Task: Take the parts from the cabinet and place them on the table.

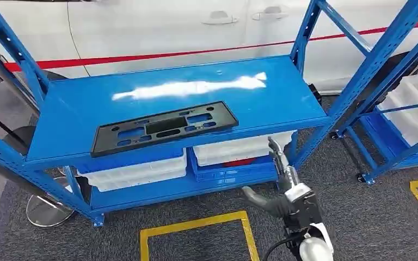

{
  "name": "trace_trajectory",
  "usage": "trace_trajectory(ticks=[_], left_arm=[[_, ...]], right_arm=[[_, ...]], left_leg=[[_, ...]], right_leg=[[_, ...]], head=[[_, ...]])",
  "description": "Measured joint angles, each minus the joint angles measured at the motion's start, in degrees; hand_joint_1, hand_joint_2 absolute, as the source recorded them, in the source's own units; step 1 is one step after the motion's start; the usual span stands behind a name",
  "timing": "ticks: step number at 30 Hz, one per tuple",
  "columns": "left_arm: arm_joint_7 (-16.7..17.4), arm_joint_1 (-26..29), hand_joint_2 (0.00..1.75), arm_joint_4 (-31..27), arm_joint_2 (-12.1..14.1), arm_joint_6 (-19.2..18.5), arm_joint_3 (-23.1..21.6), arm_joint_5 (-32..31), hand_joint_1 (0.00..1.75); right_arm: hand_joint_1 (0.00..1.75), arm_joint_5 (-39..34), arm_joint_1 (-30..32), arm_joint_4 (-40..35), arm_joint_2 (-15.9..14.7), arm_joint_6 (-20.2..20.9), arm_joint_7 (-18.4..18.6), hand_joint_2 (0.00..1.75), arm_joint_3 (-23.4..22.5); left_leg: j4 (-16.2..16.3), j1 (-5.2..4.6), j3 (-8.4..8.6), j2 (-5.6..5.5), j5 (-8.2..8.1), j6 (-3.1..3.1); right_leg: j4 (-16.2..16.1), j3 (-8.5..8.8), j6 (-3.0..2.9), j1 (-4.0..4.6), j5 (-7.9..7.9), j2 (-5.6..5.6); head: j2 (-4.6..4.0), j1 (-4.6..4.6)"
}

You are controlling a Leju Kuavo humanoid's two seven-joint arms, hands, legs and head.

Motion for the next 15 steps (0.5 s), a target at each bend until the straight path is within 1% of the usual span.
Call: trace_trajectory(ticks=[1,2,3,4,5,6,7,8,9,11,12,13,14,15], left_arm=[[-0.1,0.0,0.0,0.0,0.0,-0.3,-0.5,0.0,0.0],[-0.1,0.0,0.0,0.1,0.0,-0.5,-0.9,0.0,0.0],[-0.2,0.0,0.0,0.1,0.0,-0.8,-1.2,0.0,0.0],[-0.3,-0.1,0.0,0.1,0.0,-1.0,-1.4,0.0,0.0],[-0.4,-0.2,0.0,0.1,0.0,-1.2,-1.9,0.0,0.0],[-0.5,-0.3,0.0,0.1,0.0,-1.4,-2.3,0.0,0.0],[-0.6,-0.3,0.0,0.1,0.0,-1.6,-2.5,0.0,0.0],[-0.7,-0.5,0.0,0.2,-0.1,-1.8,-2.8,0.0,0.0],[-0.7,-0.6,0.0,0.2,0.0,-2.0,-3.1,0.0,0.0],[-0.7,-0.7,0.0,0.3,-0.1,-2.2,-3.7,0.0,0.0],[-0.8,-0.8,0.0,0.3,0.0,-2.2,-3.7,0.1,0.0],[-0.8,-0.9,0.0,0.3,0.0,-2.2,-3.8,0.1,0.0],[-0.8,-1.0,0.0,0.3,0.0,-2.3,-3.9,0.2,0.0],[-0.8,-1.0,0.0,0.4,0.0,-2.4,-4.0,0.3,0.0]], right_arm=[[0.0,1.7,0.0,-0.2,0.0,-0.8,0.6,1.75,1.2],[0.0,3.0,-0.1,-0.2,0.0,-1.6,1.1,1.75,2.0],[0.0,4.9,-0.2,-0.2,0.0,-2.7,1.7,1.75,2.9],[0.0,6.3,-0.4,-0.3,0.0,-3.4,2.1,1.75,3.6],[0.0,8.2,-0.8,-0.4,0.0,-4.5,2.7,1.75,4.7],[0.0,10.1,-1.1,-0.6,0.0,-5.5,3.2,1.75,5.7],[0.0,11.5,-1.6,-0.7,0.0,-6.3,3.6,1.75,6.5],[0.0,13.2,-1.9,-0.7,0.0,-7.1,4.1,1.75,7.3],[0.0,15.0,-2.3,-0.7,0.1,-8.1,4.6,1.75,8.2],[0.0,18.8,-2.7,-0.3,0.2,-10.0,5.5,1.75,9.9],[0.0,20.6,-3.0,-0.2,0.5,-10.8,5.9,1.75,10.6],[0.0,22.5,-3.4,0.1,0.8,-11.7,6.2,1.75,11.3],[0.0,24.3,-3.8,0.5,1.3,-12.5,6.4,1.75,12.0],[0.0,26.1,-4.0,1.1,1.8,-13.3,6.7,1.75,12.7]], left_leg=[[0.0,-0.19,-0.05,0.0,-0.01,0.01],[0.1,-0.34,-0.05,-0.02,-0.02,0.02],[0.1,-0.43,0.0,-0.09,-0.05,0.02],[0.1,-0.5,0.1,-0.17,-0.12,-0.02],[0.2,-0.56,0.32,-0.3,-0.27,-0.16],[0.3,-0.62,0.57,-0.37,-0.44,-0.33],[0.3,-0.53,0.48,-0.37,-0.63,-0.53],[0.7,-0.98,0.25,-0.4,-0.85,-0.9],[0.6,-0.8,0.04,-0.42,-0.7,-1.26],[0.3,-0.63,0.15,-0.37,-0.65,-1.88],[0.6,-0.86,0.07,-0.39,-1.07,-2.29],[1.7,-0.7,-0.28,-0.37,-2.02,-2.54],[4.8,-0.6,-1.7,-0.4,-3.89,-2.77],[9.4,-0.32,-3.96,-0.39,-6.2,-3.07]], right_leg=[[5.1,-2.41,-0.01,0.07,-2.0,0.0],[8.4,-4.08,-0.06,0.14,-2.76,0.0],[9.0,-4.57,-0.19,0.24,-2.04,0.0],[6.8,-3.75,-0.43,0.33,-0.12,-0.01],[1.8,-1.35,-0.8,0.42,3.07,-0.01],[-3.9,1.34,-1.25,0.56,5.91,-0.03],[-7.6,2.96,-1.84,0.85,6.15,-0.08],[-8.5,3.21,-1.94,1.15,5.88,-0.15],[-8.2,2.9,-2.07,1.25,5.95,-0.15],[-8.2,2.75,-2.47,1.44,5.91,-0.02],[-8.9,3.03,-3.03,0.62,6.28,-0.09],[-9.1,3.21,-3.33,0.66,6.31,-0.24],[-9.1,3.17,-3.67,0.62,6.27,-0.31],[-9.1,3.16,-3.7,0.65,6.25,-0.33]], head=[[0.0,0.0],[0.0,0.02],[0.0,0.0],[0.0,0.0],[0.0,0.0],[0.0,0.02],[0.0,0.02],[0.0,0.0],[0.0,0.0],[0.0,0.0],[0.0,0.0],[0.0,-0.02],[0.0,-0.04],[0.0,-0.04]])
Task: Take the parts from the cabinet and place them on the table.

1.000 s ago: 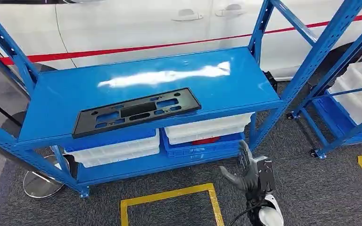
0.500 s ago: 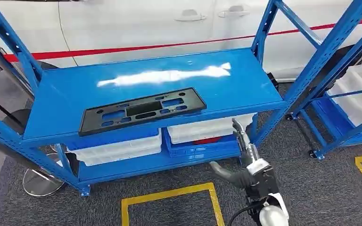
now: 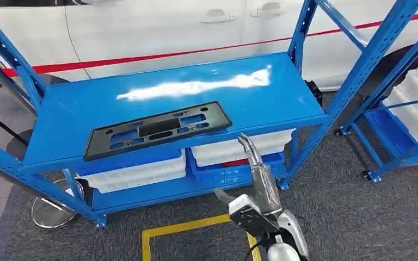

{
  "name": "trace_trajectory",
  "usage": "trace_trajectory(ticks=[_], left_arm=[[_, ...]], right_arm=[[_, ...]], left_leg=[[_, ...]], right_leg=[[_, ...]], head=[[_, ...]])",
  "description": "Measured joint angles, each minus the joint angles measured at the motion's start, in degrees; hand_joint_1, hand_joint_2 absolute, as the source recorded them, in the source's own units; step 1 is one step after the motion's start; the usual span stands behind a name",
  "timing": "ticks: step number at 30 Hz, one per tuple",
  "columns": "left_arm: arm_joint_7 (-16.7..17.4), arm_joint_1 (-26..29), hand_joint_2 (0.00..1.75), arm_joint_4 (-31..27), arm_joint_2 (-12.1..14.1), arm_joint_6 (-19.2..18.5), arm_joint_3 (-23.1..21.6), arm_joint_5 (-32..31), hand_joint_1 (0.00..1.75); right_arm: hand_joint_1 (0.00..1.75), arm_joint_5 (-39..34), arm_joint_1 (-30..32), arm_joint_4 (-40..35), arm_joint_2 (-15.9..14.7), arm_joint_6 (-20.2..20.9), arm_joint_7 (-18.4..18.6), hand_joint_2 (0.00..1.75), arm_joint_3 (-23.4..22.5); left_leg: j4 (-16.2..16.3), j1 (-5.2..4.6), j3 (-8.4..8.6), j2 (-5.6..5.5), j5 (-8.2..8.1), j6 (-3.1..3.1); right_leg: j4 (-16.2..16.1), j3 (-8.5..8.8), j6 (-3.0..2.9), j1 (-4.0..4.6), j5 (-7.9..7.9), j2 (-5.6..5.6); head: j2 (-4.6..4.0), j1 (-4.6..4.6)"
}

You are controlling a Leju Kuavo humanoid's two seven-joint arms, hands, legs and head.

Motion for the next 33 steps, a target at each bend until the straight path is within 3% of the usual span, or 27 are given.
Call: trace_trajectory(ticks=[1,2,3,4,6,7,8,9,10,12,13,14,16,17,18,19,21,22,23,26,27,28,29,31,32,33], left_arm=[[0.0,0.0,0.0,0.1,0.0,-0.1,-0.1,0.2,0.0],[0.0,0.0,0.0,0.1,0.0,-0.2,-0.2,0.4,0.0],[0.0,0.0,0.0,0.1,0.0,-0.4,-0.2,0.5,0.0],[0.0,0.1,0.0,0.1,0.0,-0.4,-0.3,0.7,0.0],[0.0,0.0,0.0,0.2,0.1,-0.6,-0.6,1.0,0.0],[0.0,-0.1,0.0,0.3,0.0,-0.7,-0.7,1.2,0.0],[0.0,-0.2,0.0,0.3,0.0,-0.8,-0.8,1.4,0.0],[0.0,-0.2,0.0,0.3,0.0,-0.9,-0.9,1.6,0.0],[0.0,-0.2,0.0,0.3,0.0,-0.9,-0.9,1.7,0.0],[0.0,-0.2,0.0,0.3,0.0,-1.0,-1.0,2.1,0.0],[0.0,-0.2,0.0,0.3,0.0,-1.1,-1.0,2.2,0.0],[-0.1,-0.3,0.0,0.3,0.0,-1.2,-1.0,2.5,0.0],[-0.1,-0.4,0.0,0.4,0.0,-1.5,-1.0,2.8,0.0],[-0.1,-0.4,0.0,0.4,0.0,-1.6,-1.0,2.9,0.0],[-0.1,-0.3,0.0,0.5,0.0,-1.7,-1.0,3.2,0.0],[-0.1,-0.4,0.0,0.5,0.0,-1.7,-1.1,3.4,0.0],[-0.1,-0.4,0.0,0.5,0.0,-1.9,-1.1,3.7,0.0],[-0.1,-0.4,0.0,0.5,-0.1,-1.9,-1.1,3.8,0.0],[-0.1,-0.5,0.0,0.5,-0.2,-2.0,-1.1,3.9,0.0],[-0.1,-0.5,0.0,0.5,-0.3,-2.1,-1.1,4.0,0.0],[-0.1,-0.6,0.0,0.5,-0.3,-2.1,-1.1,4.0,0.0],[-0.1,-0.6,0.0,0.5,-0.3,-2.1,-1.1,4.0,0.0],[-0.1,-0.6,0.0,0.5,-0.2,-2.1,-1.1,4.0,0.0],[-0.1,-0.6,0.0,0.5,-0.2,-2.1,-1.1,4.0,0.0],[-0.1,-0.5,0.0,0.6,-0.2,-2.1,-1.1,4.1,0.0],[-0.1,-0.5,0.0,0.6,-0.2,-2.1,-1.1,4.1,0.0]], right_arm=[[0.0,2.0,-0.1,0.8,0.6,-0.8,0.2,1.75,0.6],[0.0,3.6,-0.1,1.5,1.0,-1.4,0.2,1.75,0.9],[0.0,5.5,-0.2,2.2,1.6,-2.1,0.2,1.75,1.2],[0.0,7.4,-0.3,2.9,2.2,-2.9,0.2,1.75,1.6],[0.0,11.3,-0.8,4.5,3.5,-4.4,0.1,1.75,2.4],[0.0,13.1,-1.1,5.3,4.1,-5.1,0.0,1.75,2.8],[0.0,14.9,-1.3,6.0,4.7,-5.8,-0.1,1.75,3.1],[0.0,16.8,-1.5,6.7,5.3,-6.5,-0.2,1.75,3.5],[0.0,18.7,-1.6,7.5,5.8,-7.1,-0.3,1.75,3.8],[0.0,22.3,-2.0,8.9,7.0,-8.6,-0.4,1.75,4.5],[0.0,24.4,-2.3,9.7,7.5,-9.3,-0.4,1.75,4.8],[0.0,26.2,-2.7,10.5,8.0,-10.1,-0.5,1.75,5.2],[0.0,29.7,-3.2,12.2,8.5,-11.5,-0.8,1.75,5.5],[0.0,31.8,-3.3,13.2,8.8,-12.3,-0.9,1.75,5.7],[0.0,33.4,-3.4,13.9,9.0,-12.8,-1.0,1.75,5.8],[0.0,35.4,-3.7,14.8,9.3,-13.6,-1.1,1.75,5.9],[0.0,39.1,-4.3,16.0,9.7,-15.0,-1.3,1.75,6.2],[0.0,40.7,-4.6,16.4,9.8,-15.6,-1.4,1.75,6.3],[0.0,41.8,-4.9,16.9,10.0,-16.0,-1.4,1.75,6.4],[0.0,42.4,-5.4,17.8,10.3,-16.3,-1.4,1.75,6.5],[0.0,42.5,-5.7,18.0,10.5,-16.3,-1.4,1.75,6.6],[0.0,42.6,-5.8,18.2,10.7,-16.4,-1.4,1.75,6.6],[0.0,42.5,-6.2,18.4,10.8,-16.5,-1.4,1.75,6.7],[0.0,42.6,-6.4,18.8,10.9,-16.5,-1.4,1.75,6.8],[0.0,42.6,-6.4,19.0,10.9,-16.6,-1.4,1.75,6.8],[0.0,42.6,-6.5,19.2,10.9,-16.6,-1.4,1.75,6.8]], left_leg=[[5.2,0.21,-2.61,0.0,-2.08,-0.32],[8.6,0.38,-4.37,0.0,-2.88,-0.57],[9.3,0.57,-4.99,0.01,-2.28,-0.75],[7.2,0.78,-4.24,0.02,-0.26,-0.93],[-3.4,1.24,0.57,0.05,5.83,-1.32],[-7.7,1.44,2.37,0.03,6.6,-1.44],[-8.4,0.87,2.56,-0.23,6.09,-1.04],[-8.0,0.98,2.49,-0.35,6.2,-0.33],[-7.9,0.92,2.29,-0.38,6.2,-0.04],[-8.2,0.99,2.33,-0.37,6.53,1.01],[-8.4,1.07,2.42,-0.3,6.73,1.45],[-8.4,0.99,2.32,-0.24,6.78,1.86],[-8.4,0.67,2.11,-0.21,6.82,2.2],[-8.4,0.45,2.04,-0.2,6.83,2.33],[-8.4,0.25,2.06,-0.23,6.83,2.38],[-8.4,0.01,2.16,-0.28,6.82,2.41],[-8.4,-0.48,2.55,-0.41,6.74,2.51],[-8.4,-0.54,2.66,-0.39,6.67,2.52],[-8.2,-0.97,2.42,-0.31,6.56,2.33],[-8.5,-0.48,2.32,-0.15,6.74,1.58],[-8.5,-0.87,2.46,-0.13,6.66,1.2],[-7.8,-0.65,2.27,-0.21,6.03,1.05],[-5.5,-0.68,1.28,-0.19,4.24,0.79],[3.8,-0.03,-3.06,-0.17,-0.46,0.03],[8.1,0.25,-5.11,-0.17,-1.84,-0.34],[9.5,0.51,-5.86,-0.16,-1.66,-0.6]], right_leg=[[0.0,-0.03,-0.05,0.04,-0.04,-0.08],[0.0,-0.03,-0.05,0.05,-0.05,-0.11],[0.0,0.01,-0.03,0.0,-0.06,-0.11],[0.1,0.07,0.04,-0.09,-0.11,-0.05],[0.4,0.39,0.56,-0.42,-0.44,0.15],[0.5,0.41,0.93,-0.36,-0.66,0.16],[0.9,0.21,1.39,0.01,-0.77,0.25],[0.8,0.07,1.72,0.09,-0.59,0.33],[0.6,0.09,2.01,0.16,-0.47,0.33],[0.5,0.21,2.77,-0.1,-0.51,0.36],[1.5,-0.05,2.88,-0.22,-1.38,0.19],[4.3,-1.42,2.81,-0.21,-3.34,0.15],[14.1,-6.07,2.82,-0.01,-7.99,0.16],[18.1,-8.07,2.74,0.13,-9.13,0.16],[19.3,-8.73,2.52,0.23,-8.77,0.17],[17.5,-7.94,2.15,0.37,-7.06,0.16],[7.4,-2.96,0.79,1.06,-1.54,0.18],[2.6,-0.75,-0.1,1.45,-0.05,0.16],[1.4,-0.25,-0.48,1.57,-0.84,-0.1],[1.0,-0.49,-0.41,1.9,-0.47,0.12],[0.2,-0.2,-0.72,1.25,-0.05,0.16],[-0.3,0.24,-0.72,1.02,0.27,-0.22],[-0.6,0.31,-0.99,0.8,0.39,-0.21],[-0.6,0.25,-1.01,0.76,0.39,-0.3],[-0.5,0.2,-1.0,0.77,0.39,-0.33],[-0.5,0.21,-0.97,0.74,0.37,-0.33]], head=[[0.0,0.0],[0.0,0.02],[0.0,0.0],[0.0,0.0],[0.0,0.02],[0.0,0.02],[0.0,0.0],[0.0,0.07],[0.0,0.07],[0.0,0.07],[0.0,0.09],[0.0,0.07],[0.0,0.07],[0.0,0.07],[0.0,0.07],[0.0,0.07],[0.0,0.07],[0.0,0.07],[0.0,0.02],[0.0,0.04],[0.0,0.04],[0.0,0.07],[0.0,0.02],[0.0,0.02],[0.0,0.02],[0.0,0.02]])
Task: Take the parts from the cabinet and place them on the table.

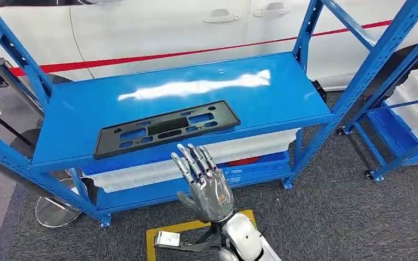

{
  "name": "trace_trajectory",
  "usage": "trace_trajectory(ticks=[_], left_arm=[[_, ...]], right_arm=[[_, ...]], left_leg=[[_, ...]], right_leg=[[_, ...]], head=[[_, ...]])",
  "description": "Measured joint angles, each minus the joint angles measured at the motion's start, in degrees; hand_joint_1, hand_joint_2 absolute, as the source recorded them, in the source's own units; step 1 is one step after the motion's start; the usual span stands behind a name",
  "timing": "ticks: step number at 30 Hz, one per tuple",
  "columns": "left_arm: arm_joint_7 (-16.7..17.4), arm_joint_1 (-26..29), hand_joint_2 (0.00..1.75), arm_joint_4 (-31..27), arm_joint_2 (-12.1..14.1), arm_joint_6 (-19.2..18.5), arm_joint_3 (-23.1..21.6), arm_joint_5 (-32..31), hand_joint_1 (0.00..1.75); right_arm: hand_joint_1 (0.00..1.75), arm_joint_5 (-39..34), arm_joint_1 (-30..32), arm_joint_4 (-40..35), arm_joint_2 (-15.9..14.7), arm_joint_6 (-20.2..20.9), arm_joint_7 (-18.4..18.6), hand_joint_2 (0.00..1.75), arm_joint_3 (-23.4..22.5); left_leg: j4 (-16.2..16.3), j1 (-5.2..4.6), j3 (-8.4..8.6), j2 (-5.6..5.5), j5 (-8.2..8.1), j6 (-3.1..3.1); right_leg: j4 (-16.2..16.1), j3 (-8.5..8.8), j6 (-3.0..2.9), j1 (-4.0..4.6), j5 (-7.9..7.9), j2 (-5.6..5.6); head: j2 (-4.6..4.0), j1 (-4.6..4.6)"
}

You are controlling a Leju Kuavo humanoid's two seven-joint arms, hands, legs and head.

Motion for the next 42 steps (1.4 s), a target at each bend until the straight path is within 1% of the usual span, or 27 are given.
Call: trace_trajectory(ticks=[2,4,5,6,10,11,13,14,15,16,17,19,20,23,25,26,28,29,30,31,32,34,35,36,40,41,42], left_arm=[[0.0,0.0,0.0,0.1,0.0,0.0,0.0,0.0,0.0],[0.0,0.0,0.0,0.1,0.1,0.0,0.0,0.0,0.0],[0.0,-0.1,0.0,0.1,0.0,0.0,0.0,0.0,0.0],[0.0,-0.1,0.0,0.1,0.0,0.0,0.0,0.0,0.0],[0.0,0.0,0.0,0.2,0.0,0.0,0.0,0.0,0.0],[0.0,-0.1,0.0,0.2,0.0,0.0,0.0,0.0,0.0],[0.0,-0.1,0.0,0.2,0.0,0.0,0.0,0.0,0.0],[0.0,-0.1,0.0,0.2,0.0,0.0,0.0,0.0,0.0],[0.0,-0.1,0.0,0.2,0.0,0.0,0.0,0.0,0.0],[0.0,-0.1,0.0,0.2,0.0,0.0,0.0,0.0,0.0],[0.0,-0.1,0.0,0.2,0.0,0.0,0.0,0.0,0.0],[0.0,-0.1,0.0,0.2,0.0,0.0,0.0,0.0,0.0],[0.0,-0.2,0.0,0.2,-0.2,0.0,0.0,0.0,0.0],[0.0,-0.1,0.0,0.2,-0.2,0.0,0.0,0.0,0.0],[0.0,-0.2,0.0,0.2,-0.2,0.0,-0.1,0.0,0.0],[0.0,-0.3,0.0,0.2,-0.2,0.0,-0.1,0.0,0.0],[0.0,-0.2,0.0,0.2,-0.2,0.0,-0.2,0.0,0.0],[0.0,-0.2,0.0,0.3,-0.2,0.0,-0.2,0.0,0.0],[0.0,-0.1,0.0,0.3,-0.2,0.0,-0.2,0.1,0.0],[0.0,-0.1,0.0,0.3,-0.2,0.0,-0.2,0.1,0.0],[0.0,-0.1,0.0,0.4,-0.1,0.0,-0.2,0.1,0.0],[0.0,-0.1,0.0,0.4,0.0,0.0,-0.2,0.1,0.0],[0.0,-0.2,0.0,0.4,0.0,0.0,-0.2,0.1,0.0],[0.0,-0.2,0.0,0.4,0.0,0.0,-0.3,0.1,0.0],[0.0,-0.1,0.0,0.4,0.0,0.0,-0.3,0.1,0.0],[0.0,-0.2,0.0,0.4,0.0,0.0,-0.3,0.0,0.0],[0.0,-0.3,0.0,0.4,0.0,0.0,-0.3,0.1,0.0]], right_arm=[[0.0,0.0,-0.1,0.3,0.0,0.0,0.0,1.75,0.0],[0.0,0.0,-0.2,0.5,0.1,0.0,0.0,1.75,0.0],[0.0,0.0,-0.3,0.5,0.1,0.0,0.0,1.75,0.0],[0.0,0.0,-0.4,0.6,0.1,0.0,0.0,1.75,0.0],[0.0,0.0,-0.5,0.8,0.1,-0.1,0.0,1.75,0.0],[0.0,0.0,-0.6,0.8,0.1,-0.1,0.0,1.75,0.0],[0.0,0.0,-0.6,0.9,0.1,-0.1,0.0,1.75,0.0],[0.0,0.0,-0.6,1.0,0.1,-0.1,0.0,1.75,0.0],[0.0,0.0,-0.6,1.2,0.1,-0.1,0.0,1.75,0.0],[0.0,0.0,-0.6,1.2,0.1,-0.1,0.0,1.75,0.0],[0.0,0.0,-0.6,1.3,0.1,-0.1,0.0,1.75,0.0],[0.0,0.0,-0.7,1.3,0.1,-0.1,0.0,1.75,0.0],[0.0,0.0,-0.7,1.3,0.1,-0.1,0.0,1.75,0.0],[0.0,0.0,-0.7,1.4,0.3,-0.1,0.0,1.75,0.0],[0.0,0.0,-0.7,1.4,0.4,-0.1,0.0,1.75,0.0],[0.0,0.0,-0.8,1.4,0.4,-0.2,0.0,1.75,0.0],[0.0,0.0,-0.8,1.4,0.5,-0.2,0.0,1.75,0.0],[0.0,0.0,-0.8,1.4,0.5,-0.2,0.0,1.75,0.0],[0.0,0.0,-0.8,1.5,0.5,-0.2,0.0,1.75,0.0],[0.0,0.0,-0.8,1.5,0.5,-0.2,0.0,1.75,0.0],[0.0,0.0,-0.8,1.5,0.5,-0.2,0.0,1.75,0.0],[0.0,0.0,-0.9,1.5,0.5,-0.2,0.0,1.75,0.0],[0.0,0.0,-0.9,1.5,0.5,-0.2,0.0,1.75,0.0],[0.0,0.0,-1.0,1.5,0.5,-0.2,0.0,1.75,0.0],[0.0,0.0,-1.0,1.5,0.5,-0.2,0.0,1.75,0.0],[0.0,0.0,-1.0,1.5,0.4,-0.2,0.0,1.75,0.0],[0.0,0.0,-1.0,1.5,0.4,-0.2,0.0,1.75,0.0]], left_leg=[[-5.4,0.52,2.47,0.05,4.07,-0.49],[-16.5,1.03,7.81,0.11,8.98,-0.94],[-17.5,0.55,8.23,-0.2,7.83,-0.73],[-17.4,0.59,8.12,-0.39,8.17,0.27],[-17.8,0.61,8.0,-0.28,8.68,1.98],[-17.9,0.57,7.93,-0.26,8.71,2.46],[-17.8,0.35,7.7,-0.18,8.77,2.71],[-17.8,0.16,7.59,-0.14,8.78,2.78],[-17.8,0.02,7.57,-0.14,8.79,2.82],[-17.8,-0.12,7.62,-0.18,8.77,2.85],[-17.8,-0.3,7.77,-0.25,8.75,2.87],[-17.8,-0.56,8.09,-0.37,8.65,2.86],[-17.8,-0.81,8.02,-0.34,8.59,2.73],[-18.0,-0.48,7.87,-0.15,8.62,1.87],[-17.5,-0.49,7.89,-0.06,8.08,1.31],[-15.4,-0.59,7.03,-0.08,6.41,1.03],[-6.6,-0.25,2.98,-0.07,1.67,0.47],[-2.3,-0.11,0.97,-0.07,0.04,0.21],[0.0,0.01,-0.18,-0.06,-0.26,0.01],[-0.8,0.19,0.09,-0.05,1.0,-0.19],[-4.3,0.36,1.8,-0.04,3.4,-0.32],[-15.1,0.7,7.12,0.1,8.65,-0.53],[-17.3,0.61,8.22,0.09,7.71,-0.42],[-17.5,0.42,8.06,-0.24,8.15,0.47],[-17.9,0.51,8.03,-0.14,8.65,2.07],[-18.0,0.48,8.02,-0.13,8.7,2.45],[-18.0,0.45,7.92,-0.11,8.72,2.67]], right_leg=[[0.2,0.14,0.3,-0.22,-0.17,0.1],[0.8,0.25,1.08,-0.48,-0.68,0.2],[1.2,0.0,1.58,-0.15,-0.88,0.31],[1.3,-0.19,1.9,-0.04,-0.75,0.42],[1.7,-0.32,3.1,-0.5,-1.27,0.46],[4.1,-1.47,3.14,-0.51,-3.11,0.45],[13.3,-5.86,3.36,-0.48,-7.71,0.47],[18.0,-8.24,3.36,-0.46,-9.31,0.47],[20.0,-9.32,3.25,-0.45,-9.32,0.47],[19.0,-9.01,3.02,-0.4,-7.96,0.47],[15.0,-7.12,2.6,-0.22,-5.33,0.48],[3.8,-1.49,1.18,0.4,-0.18,0.49],[1.8,-0.58,0.75,0.62,-1.06,0.33],[1.4,-0.86,0.95,1.02,-0.54,0.37],[0.2,-0.26,0.45,0.11,0.15,0.13],[-0.1,-0.13,0.17,0.13,0.17,0.11],[-0.1,-0.2,0.02,0.16,0.17,-0.01],[0.0,-0.27,0.02,0.18,0.17,-0.03],[0.0,-0.3,0.02,0.18,0.16,-0.03],[0.0,-0.26,0.05,0.14,0.15,-0.01],[0.1,-0.18,0.2,0.06,0.05,0.05],[0.7,-0.01,0.78,-0.11,-0.36,0.16],[1.0,-0.2,1.18,0.18,-0.59,0.2],[1.3,-0.48,1.45,0.39,-0.61,0.3],[1.3,-0.54,2.7,0.05,-0.84,0.36],[3.0,-1.15,2.81,-0.01,-2.25,0.36],[7.3,-3.2,2.99,-0.04,-4.83,0.38]], head=[[0.0,0.0],[0.0,0.0],[0.0,-0.02],[0.0,0.09],[0.0,0.09],[0.0,0.09],[0.0,0.09],[0.0,0.09],[0.0,0.09],[0.0,0.11],[0.0,0.09],[0.0,0.11],[0.0,0.02],[0.0,0.07],[0.0,0.07],[0.0,0.04],[0.0,0.02],[0.0,0.02],[0.0,0.02],[0.0,0.02],[0.0,0.02],[0.0,0.02],[0.0,0.02],[0.0,0.09],[0.0,0.09],[0.0,0.09],[0.0,0.09]])
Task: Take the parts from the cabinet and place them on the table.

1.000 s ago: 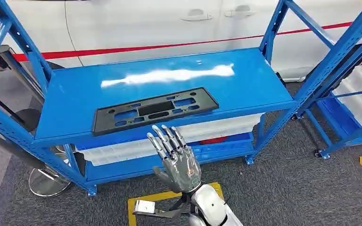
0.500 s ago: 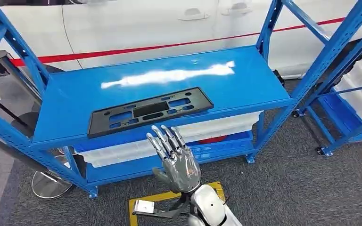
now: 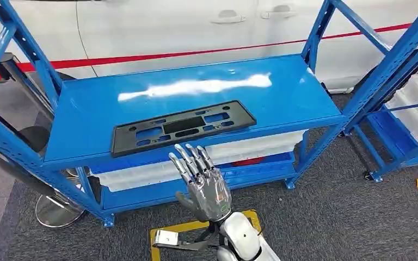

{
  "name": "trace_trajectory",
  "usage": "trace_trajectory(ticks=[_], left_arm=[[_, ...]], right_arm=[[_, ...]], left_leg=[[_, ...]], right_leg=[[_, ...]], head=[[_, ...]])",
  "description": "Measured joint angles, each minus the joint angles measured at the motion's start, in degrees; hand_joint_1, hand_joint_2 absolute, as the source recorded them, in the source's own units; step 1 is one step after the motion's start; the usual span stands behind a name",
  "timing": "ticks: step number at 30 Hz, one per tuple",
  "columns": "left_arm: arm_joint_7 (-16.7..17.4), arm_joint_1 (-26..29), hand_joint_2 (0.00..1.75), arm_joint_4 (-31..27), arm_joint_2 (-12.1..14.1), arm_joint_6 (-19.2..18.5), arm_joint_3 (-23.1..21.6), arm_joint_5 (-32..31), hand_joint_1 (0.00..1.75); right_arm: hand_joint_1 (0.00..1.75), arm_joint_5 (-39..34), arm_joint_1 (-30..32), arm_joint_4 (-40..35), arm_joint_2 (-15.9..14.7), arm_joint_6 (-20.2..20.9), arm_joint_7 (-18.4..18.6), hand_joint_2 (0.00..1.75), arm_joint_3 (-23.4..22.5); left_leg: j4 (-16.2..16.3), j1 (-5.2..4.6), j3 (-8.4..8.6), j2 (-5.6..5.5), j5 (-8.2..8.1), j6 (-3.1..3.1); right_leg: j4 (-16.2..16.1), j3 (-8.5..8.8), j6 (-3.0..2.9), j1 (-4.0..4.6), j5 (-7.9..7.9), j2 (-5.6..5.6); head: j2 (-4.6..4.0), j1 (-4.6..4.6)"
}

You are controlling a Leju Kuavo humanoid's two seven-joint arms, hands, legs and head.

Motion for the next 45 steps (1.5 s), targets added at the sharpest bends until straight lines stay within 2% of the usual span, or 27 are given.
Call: trace_trajectory(ticks=[2,3,4,5,7,8,11,13,14,17,18,19,20,22,23,24,27,29,32,33,34,35,37,38,42,43,45], left_arm=[[0.0,0.1,0.0,0.0,0.0,0.0,0.0,0.0,0.0],[0.0,0.1,0.0,0.0,0.0,0.0,0.0,0.0,0.0],[0.0,0.1,0.0,0.0,0.0,0.0,0.0,0.0,0.0],[0.0,0.1,0.0,0.0,0.0,0.0,0.0,0.0,0.0],[0.0,0.0,0.0,0.0,0.0,0.0,0.0,0.0,0.0],[0.0,0.0,0.0,0.0,-0.2,0.0,0.0,0.0,0.0],[0.0,0.1,0.0,0.0,-0.2,0.0,0.0,0.0,0.0],[0.0,0.0,0.0,0.0,-0.2,0.0,0.0,0.0,0.0],[0.0,0.0,0.0,0.0,-0.2,0.0,0.0,0.0,0.0],[0.0,0.0,0.0,0.0,-0.2,0.0,0.0,0.0,0.0],[0.0,0.1,0.0,0.0,-0.2,0.0,0.0,0.1,0.0],[0.0,0.2,0.0,0.0,-0.2,0.0,0.0,0.1,0.0],[0.0,0.2,0.0,0.0,-0.2,0.0,0.0,0.1,0.0],[0.0,0.1,0.0,0.0,0.0,0.0,0.0,0.1,0.0],[0.0,0.1,0.0,0.0,0.0,0.0,0.0,0.1,0.0],[0.0,0.0,0.0,0.0,0.0,0.0,0.0,0.1,0.0],[0.0,0.1,0.0,0.0,0.0,0.0,0.0,0.1,0.0],[0.0,0.1,0.0,0.0,0.0,0.0,0.0,0.1,0.0],[0.0,0.0,0.0,0.0,0.0,0.0,0.0,0.1,0.0],[0.0,0.1,0.0,0.0,0.0,0.0,0.0,0.1,0.0],[0.0,0.1,0.0,0.0,0.0,0.0,0.0,0.1,0.0],[0.0,0.1,0.0,0.0,0.0,0.0,0.0,0.1,0.0],[0.0,0.0,0.0,0.0,0.0,0.0,0.0,0.1,0.0],[0.0,0.0,0.0,0.0,0.0,0.0,0.0,0.1,0.0],[0.0,0.0,0.0,0.0,0.0,0.0,0.0,0.1,0.0],[0.0,-0.1,0.0,0.0,0.0,0.0,0.0,0.1,0.0],[0.0,-0.1,0.0,0.0,0.0,0.0,0.0,0.1,0.0]], right_arm=[[0.0,0.0,0.0,0.1,0.0,0.0,0.0,1.75,0.0],[0.0,0.0,0.0,0.2,0.0,0.0,0.0,1.75,0.0],[0.0,0.0,0.0,0.2,0.0,0.0,0.0,1.75,0.0],[0.0,0.0,0.0,0.2,0.0,0.0,0.0,1.75,0.0],[0.0,0.0,-0.1,0.2,0.0,0.0,0.0,1.75,0.0],[0.0,0.0,-0.1,0.2,0.0,0.0,0.0,1.75,0.0],[0.0,0.0,-0.1,0.2,0.0,0.0,0.0,1.75,0.0],[0.0,0.0,-0.1,0.2,0.1,0.0,0.0,1.75,0.0],[0.0,0.0,-0.1,0.2,0.1,0.0,0.0,1.75,0.0],[0.0,0.0,-0.1,0.2,0.2,0.0,0.0,1.75,0.0],[0.0,0.0,-0.1,0.3,0.1,0.0,0.0,1.75,0.0],[0.0,0.0,-0.1,0.3,0.1,0.0,0.0,1.75,0.0],[0.0,0.0,-0.1,0.3,0.1,0.0,0.0,1.75,0.0],[0.0,0.0,-0.1,0.3,0.2,0.0,0.0,1.75,0.0],[0.0,0.0,-0.1,0.3,0.2,0.0,0.0,1.75,0.0],[0.0,0.0,-0.1,0.3,0.2,0.0,0.0,1.75,0.0],[0.0,0.0,-0.1,0.3,0.2,0.0,0.0,1.75,0.0],[0.0,0.0,-0.2,0.3,0.1,0.0,0.0,1.75,0.0],[0.0,0.0,-0.2,0.3,0.1,0.0,0.0,1.75,0.0],[0.0,0.0,-0.2,0.3,0.1,0.0,0.0,1.75,0.0],[0.0,0.0,-0.2,0.4,0.1,0.0,0.0,1.75,0.0],[0.0,0.0,-0.2,0.4,0.1,0.0,0.0,1.75,0.0],[0.0,0.0,-0.2,0.3,0.1,0.0,0.0,1.75,0.0],[0.0,0.0,-0.2,0.3,0.1,0.0,0.0,1.75,0.0],[0.0,0.0,-0.2,0.4,0.1,0.0,0.0,1.75,0.0],[0.0,0.0,-0.3,0.3,0.2,0.0,0.0,1.75,0.0],[0.0,0.0,-0.3,0.3,0.2,0.0,0.0,1.75,0.0]], left_leg=[[0.0,-0.18,-0.15,0.04,0.0,0.13],[0.1,-0.23,-0.18,0.05,-0.01,0.13],[0.1,-0.3,-0.13,0.02,-0.01,0.13],[0.1,-0.38,-0.04,-0.07,-0.03,0.12],[0.1,-0.61,0.32,-0.24,-0.15,0.05],[0.0,-0.55,0.31,-0.21,-0.19,-0.03],[0.0,-0.58,0.11,-0.11,-0.21,-1.01],[0.1,-0.81,0.16,0.01,-0.55,-1.73],[1.6,-0.68,-0.25,0.03,-1.77,-1.93],[14.6,-0.4,-6.29,0.03,-8.42,-2.65],[17.8,-0.38,-7.87,0.03,-9.2,-2.82],[18.1,-0.31,-8.08,0.04,-8.33,-2.94],[15.4,-0.24,-6.86,0.06,-6.29,-3.02],[4.5,-0.02,-1.58,0.16,-0.74,-3.02],[0.7,0.03,0.14,0.25,-0.68,-2.8],[0.3,-0.39,0.26,0.01,-0.58,-2.19],[0.6,-0.55,-0.05,-0.04,-0.47,-1.23],[-0.1,-0.19,0.15,0.04,0.08,-0.21],[-0.1,-0.26,-0.16,0.1,0.13,0.2],[0.0,-0.28,-0.24,0.11,0.13,0.2],[0.0,-0.28,-0.23,0.1,0.12,0.19],[0.0,-0.28,-0.16,0.04,0.12,0.18],[0.0,-0.29,0.24,-0.15,-0.02,-0.02],[0.0,-0.3,0.31,-0.16,-0.09,-0.13],[-0.2,-0.47,0.15,-0.1,-0.05,-1.41],[-0.2,-0.78,0.28,-0.08,-0.27,-1.87],[3.6,-0.57,-1.19,0.01,-3.15,-2.06]], right_leg=[[9.4,-4.47,0.23,-0.01,-4.0,0.0],[12.2,-5.92,0.22,-0.01,-4.49,0.0],[11.9,-5.95,0.09,-0.01,-3.4,0.0],[8.8,-4.52,-0.2,0.01,-1.11,0.0],[-2.0,0.84,-1.19,0.27,4.19,0.03],[-5.6,2.51,-1.76,0.6,4.18,0.05],[-6.0,2.32,-1.75,1.0,4.39,0.07],[-7.1,2.8,-2.47,0.21,5.0,-0.06],[-7.3,3.02,-2.76,0.22,5.04,-0.19],[-7.3,2.86,-3.09,0.36,4.99,-0.33],[-7.2,2.8,-3.08,0.37,4.99,-0.33],[-7.1,2.83,-3.08,0.37,4.99,-0.31],[-7.1,2.89,-3.02,0.35,4.93,-0.28],[-6.7,3.05,-2.65,0.28,4.61,-0.17],[-6.4,2.95,-2.38,0.31,4.43,-0.17],[-5.9,2.65,-2.07,0.77,4.29,-0.07],[-6.3,2.61,-1.27,0.66,4.59,-0.05],[-4.8,2.14,-0.54,0.34,3.18,0.03],[8.2,-3.92,0.03,0.29,-3.64,0.03],[11.8,-5.72,0.09,0.29,-4.64,0.02],[12.5,-6.14,0.05,0.29,-4.15,0.02],[10.3,-5.14,-0.08,0.29,-2.29,0.02],[-0.7,0.43,-0.69,0.35,3.34,0.03],[-5.4,2.66,-1.11,0.46,4.59,0.04],[-6.1,2.59,-1.78,1.07,4.22,0.23],[-6.8,2.9,-2.23,0.52,4.55,0.23],[-7.1,3.18,-3.06,0.26,4.68,-0.08]], head=[[0.0,0.0],[0.0,0.0],[0.0,0.0],[0.0,0.0],[0.0,0.0],[0.0,0.0],[0.0,0.0],[0.0,0.0],[0.0,0.0],[0.0,-0.04],[0.0,-0.04],[0.0,-0.04],[0.0,-0.07],[0.0,-0.04],[0.0,-0.04],[0.0,-0.04],[0.0,0.0],[0.0,0.0],[0.0,0.0],[0.0,0.0],[0.0,0.0],[0.0,0.0],[0.0,0.0],[0.0,0.0],[0.0,-0.02],[0.0,0.0],[0.0,-0.07]])
